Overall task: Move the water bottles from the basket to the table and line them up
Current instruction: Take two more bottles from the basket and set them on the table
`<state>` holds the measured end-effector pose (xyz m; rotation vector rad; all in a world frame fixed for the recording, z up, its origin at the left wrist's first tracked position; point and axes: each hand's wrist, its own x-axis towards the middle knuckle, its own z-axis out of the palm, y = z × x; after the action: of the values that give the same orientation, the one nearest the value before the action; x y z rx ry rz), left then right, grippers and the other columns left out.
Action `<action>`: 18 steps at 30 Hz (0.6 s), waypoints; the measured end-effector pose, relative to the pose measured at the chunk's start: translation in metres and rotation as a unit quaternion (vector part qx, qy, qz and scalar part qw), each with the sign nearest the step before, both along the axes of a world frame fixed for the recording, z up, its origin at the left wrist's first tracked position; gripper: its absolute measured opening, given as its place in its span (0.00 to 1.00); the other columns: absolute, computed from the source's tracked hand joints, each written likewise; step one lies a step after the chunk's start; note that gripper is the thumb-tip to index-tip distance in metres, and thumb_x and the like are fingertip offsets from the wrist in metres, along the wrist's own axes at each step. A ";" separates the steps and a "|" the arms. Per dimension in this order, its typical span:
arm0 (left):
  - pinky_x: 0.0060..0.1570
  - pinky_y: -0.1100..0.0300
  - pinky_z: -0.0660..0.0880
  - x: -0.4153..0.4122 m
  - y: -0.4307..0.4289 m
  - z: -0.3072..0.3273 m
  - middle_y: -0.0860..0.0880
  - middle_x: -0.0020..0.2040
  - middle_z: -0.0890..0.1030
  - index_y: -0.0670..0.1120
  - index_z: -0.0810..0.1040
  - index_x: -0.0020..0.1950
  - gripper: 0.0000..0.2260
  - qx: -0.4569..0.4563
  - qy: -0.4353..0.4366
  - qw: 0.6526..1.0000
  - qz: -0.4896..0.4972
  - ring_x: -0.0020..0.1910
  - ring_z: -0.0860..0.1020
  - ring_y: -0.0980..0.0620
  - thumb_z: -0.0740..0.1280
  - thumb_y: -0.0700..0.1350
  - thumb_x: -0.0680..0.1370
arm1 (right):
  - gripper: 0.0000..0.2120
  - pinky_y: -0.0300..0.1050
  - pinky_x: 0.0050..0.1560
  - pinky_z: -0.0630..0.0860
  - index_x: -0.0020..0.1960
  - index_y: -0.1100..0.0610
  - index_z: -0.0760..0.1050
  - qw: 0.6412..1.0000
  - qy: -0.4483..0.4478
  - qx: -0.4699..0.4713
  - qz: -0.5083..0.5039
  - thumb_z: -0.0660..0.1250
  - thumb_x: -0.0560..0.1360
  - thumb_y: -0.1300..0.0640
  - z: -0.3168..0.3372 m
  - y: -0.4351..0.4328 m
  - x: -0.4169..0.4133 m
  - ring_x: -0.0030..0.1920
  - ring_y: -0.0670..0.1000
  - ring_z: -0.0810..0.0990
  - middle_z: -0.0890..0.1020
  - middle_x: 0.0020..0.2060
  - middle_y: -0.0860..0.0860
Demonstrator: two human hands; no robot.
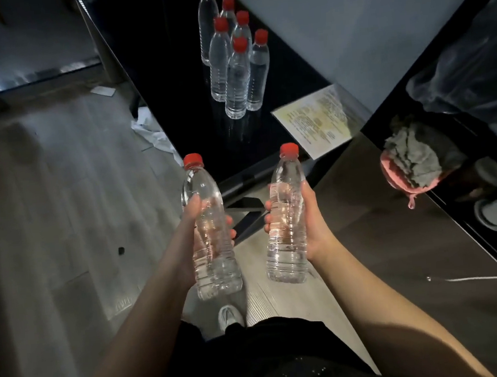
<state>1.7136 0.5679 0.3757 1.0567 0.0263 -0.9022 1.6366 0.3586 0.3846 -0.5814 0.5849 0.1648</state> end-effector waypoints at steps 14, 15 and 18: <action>0.46 0.49 0.79 0.181 0.023 -0.004 0.44 0.46 0.84 0.43 0.78 0.58 0.31 0.080 -0.015 0.990 -0.117 0.43 0.83 0.46 0.64 0.68 0.72 | 0.25 0.46 0.37 0.78 0.46 0.56 0.79 0.994 0.024 -0.020 -0.104 0.63 0.74 0.33 -0.014 0.043 0.140 0.33 0.50 0.79 0.79 0.38 0.52; 0.47 0.48 0.77 0.198 0.030 0.000 0.44 0.48 0.83 0.41 0.76 0.63 0.34 0.077 -0.014 0.989 -0.127 0.45 0.83 0.45 0.64 0.69 0.72 | 0.26 0.45 0.36 0.78 0.44 0.57 0.80 0.993 0.030 -0.022 -0.115 0.62 0.74 0.33 -0.012 0.051 0.154 0.32 0.50 0.79 0.79 0.37 0.52; 0.47 0.50 0.76 0.251 0.047 0.008 0.44 0.49 0.82 0.43 0.76 0.63 0.34 0.076 0.037 0.986 -0.146 0.44 0.82 0.46 0.66 0.69 0.71 | 0.27 0.46 0.34 0.78 0.42 0.57 0.79 0.988 0.036 -0.013 -0.149 0.60 0.75 0.33 -0.007 0.074 0.194 0.32 0.50 0.78 0.79 0.37 0.52</action>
<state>1.9642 0.6152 0.3835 1.1878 0.0021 -1.2207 1.8305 0.4329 0.3771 -0.5078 0.7372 -0.1046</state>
